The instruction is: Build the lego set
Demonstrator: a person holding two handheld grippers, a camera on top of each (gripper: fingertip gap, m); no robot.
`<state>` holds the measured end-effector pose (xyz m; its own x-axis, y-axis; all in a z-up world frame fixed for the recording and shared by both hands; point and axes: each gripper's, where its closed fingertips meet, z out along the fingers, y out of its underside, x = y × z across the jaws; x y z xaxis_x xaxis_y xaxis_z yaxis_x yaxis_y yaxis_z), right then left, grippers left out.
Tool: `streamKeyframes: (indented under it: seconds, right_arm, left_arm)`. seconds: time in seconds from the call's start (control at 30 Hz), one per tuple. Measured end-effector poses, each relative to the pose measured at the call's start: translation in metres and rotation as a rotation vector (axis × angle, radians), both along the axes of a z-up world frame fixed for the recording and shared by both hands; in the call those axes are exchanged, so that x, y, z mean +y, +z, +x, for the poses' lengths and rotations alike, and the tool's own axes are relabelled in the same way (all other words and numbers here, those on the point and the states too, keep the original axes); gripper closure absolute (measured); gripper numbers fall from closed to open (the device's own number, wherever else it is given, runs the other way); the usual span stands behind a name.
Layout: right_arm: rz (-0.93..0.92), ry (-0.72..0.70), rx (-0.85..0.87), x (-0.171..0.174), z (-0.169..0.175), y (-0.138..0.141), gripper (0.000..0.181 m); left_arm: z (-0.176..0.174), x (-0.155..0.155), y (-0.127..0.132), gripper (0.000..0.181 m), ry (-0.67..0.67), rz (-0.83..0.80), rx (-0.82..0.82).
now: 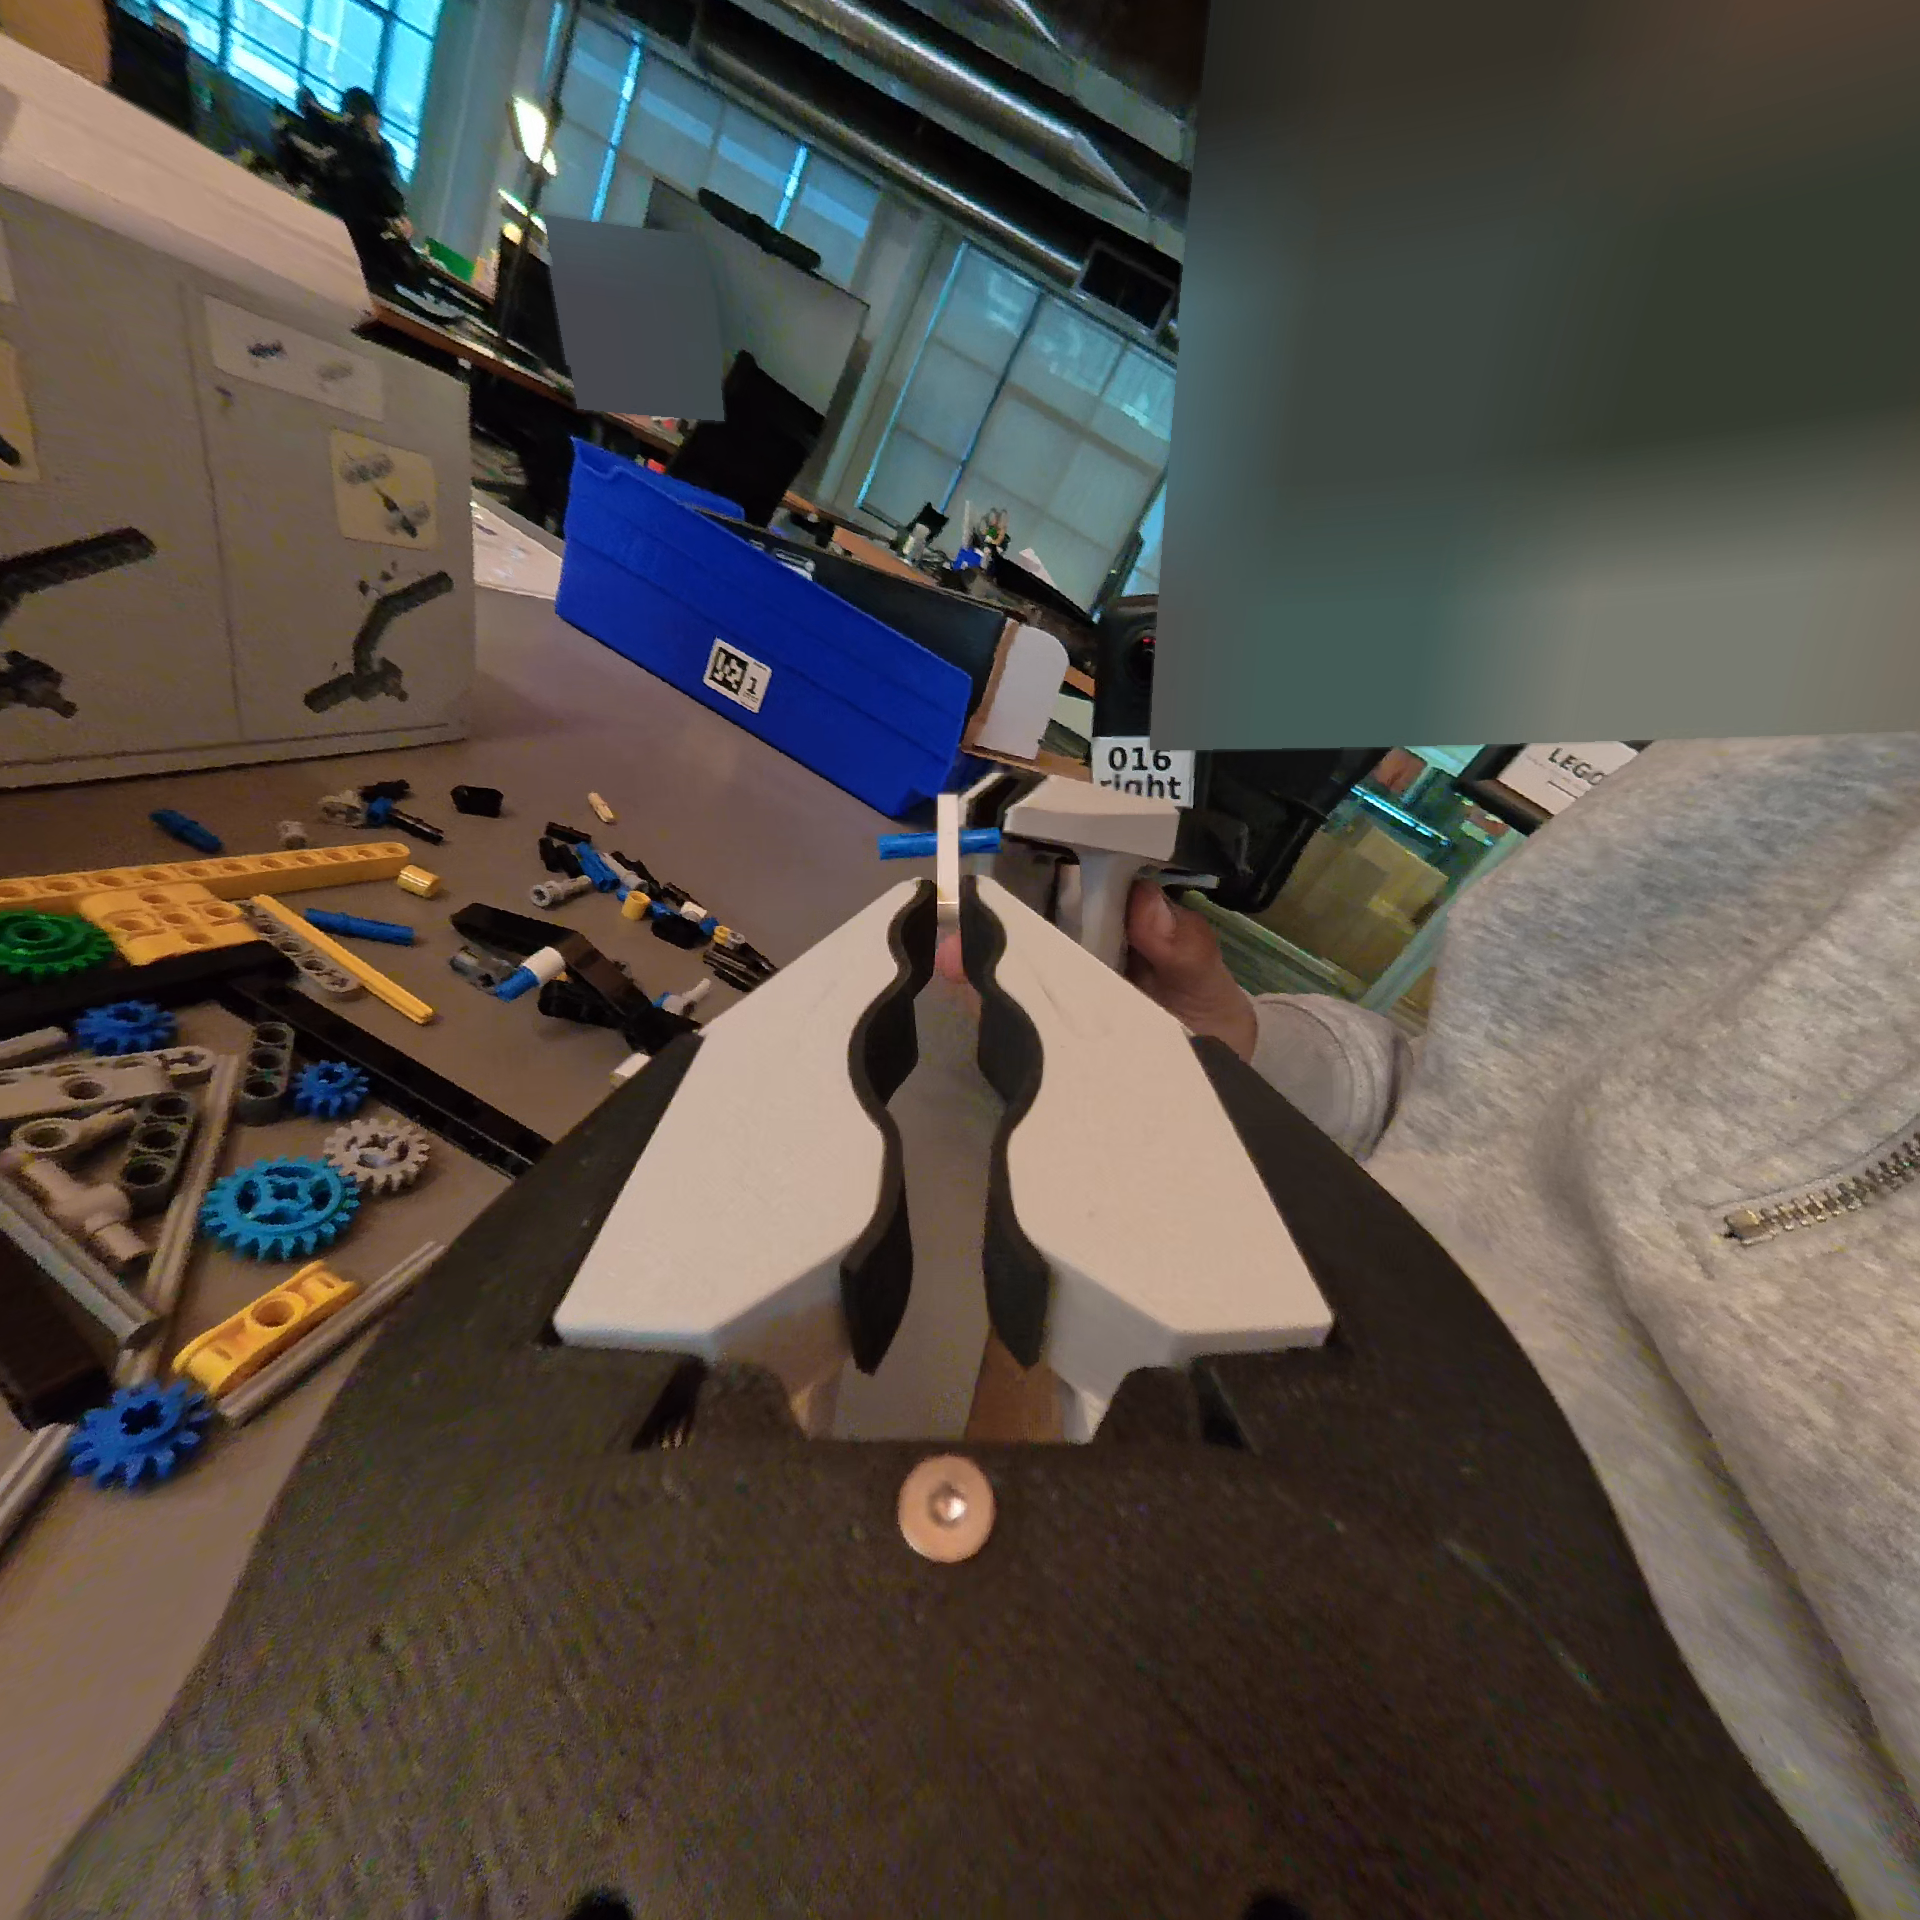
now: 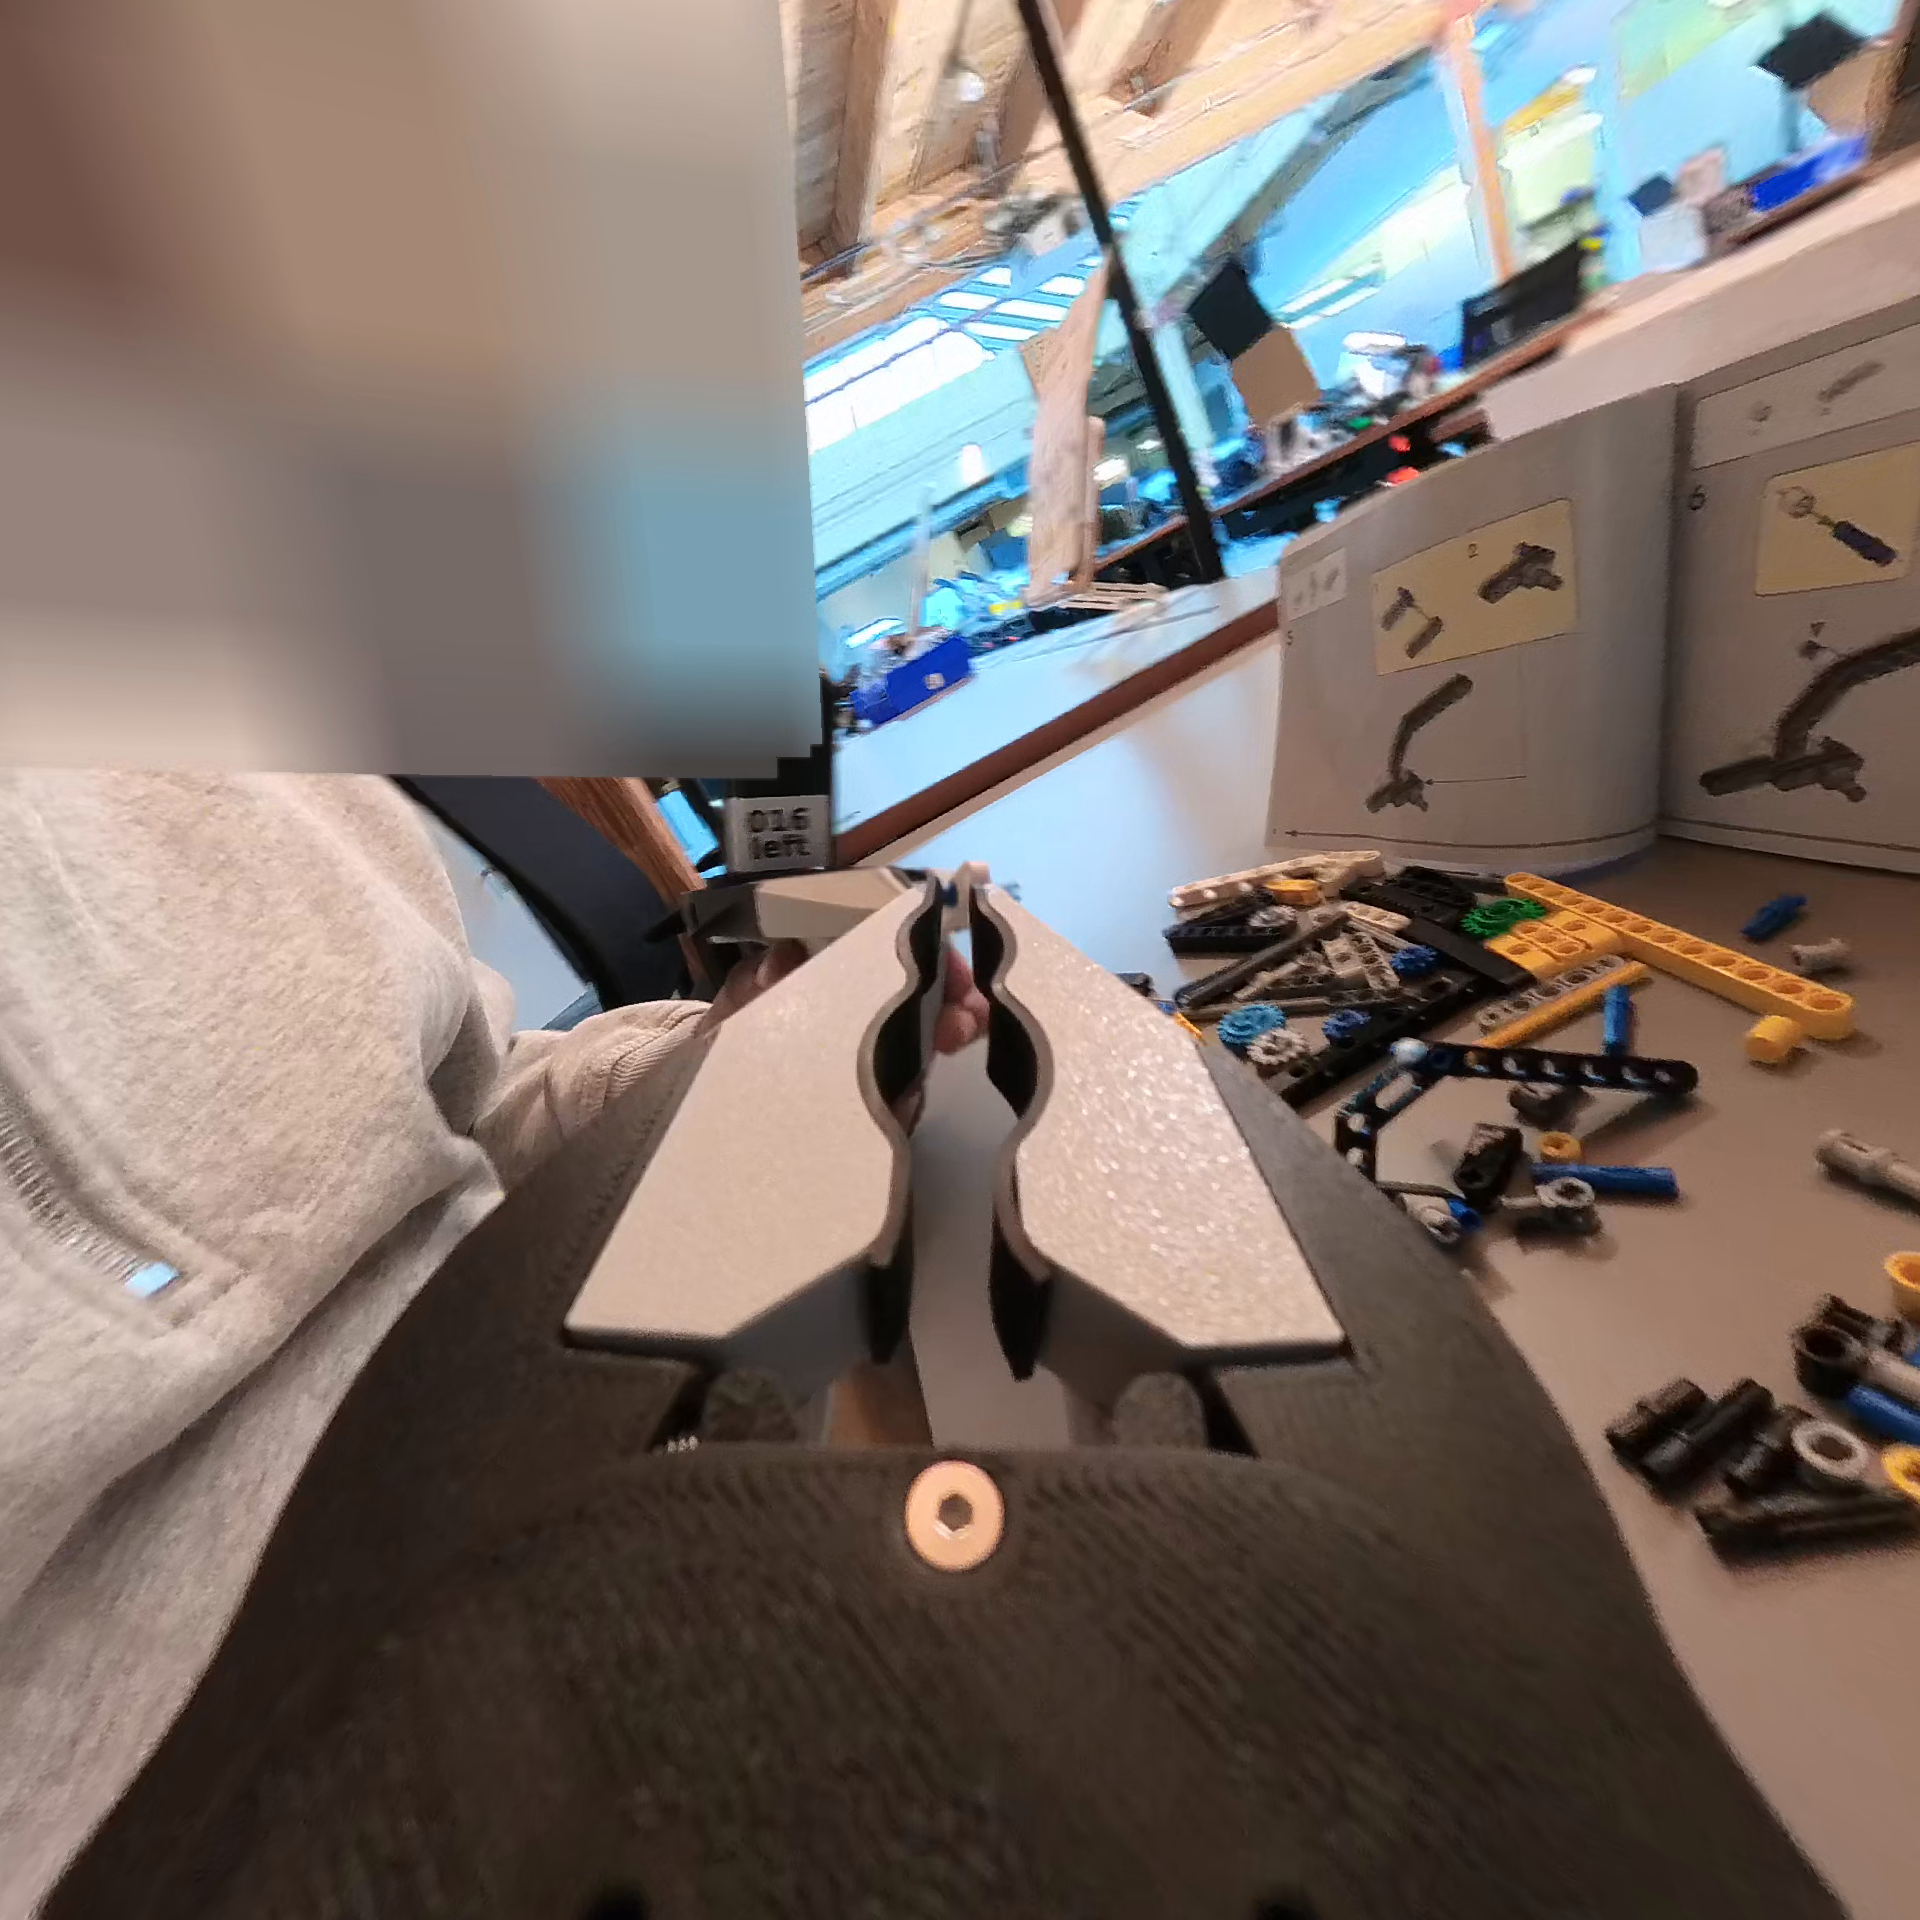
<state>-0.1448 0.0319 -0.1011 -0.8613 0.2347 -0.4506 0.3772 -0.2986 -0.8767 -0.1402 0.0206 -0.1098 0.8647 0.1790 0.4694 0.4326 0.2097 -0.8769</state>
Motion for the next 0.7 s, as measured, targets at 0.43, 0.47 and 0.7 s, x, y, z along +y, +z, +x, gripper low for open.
streamKeyframes:
  seconds: [0.43,0.47,0.7]
  right_arm:
    - [0.004,-0.047,-0.248,-0.006,-0.012,-0.013,0.164]
    - [0.012,-0.041,-0.247,-0.009,-0.01,-0.013,0.163]
    - [-0.045,-0.001,-0.292,-0.017,-0.004,-0.011,0.161]
  left_arm:
    - [-0.015,-0.004,-0.006,0.179,0.108,-0.057,-0.009]
    - [-0.015,-0.003,-0.007,0.179,0.116,-0.066,-0.001]
    - [-0.012,0.001,-0.009,0.179,0.138,-0.119,0.05]
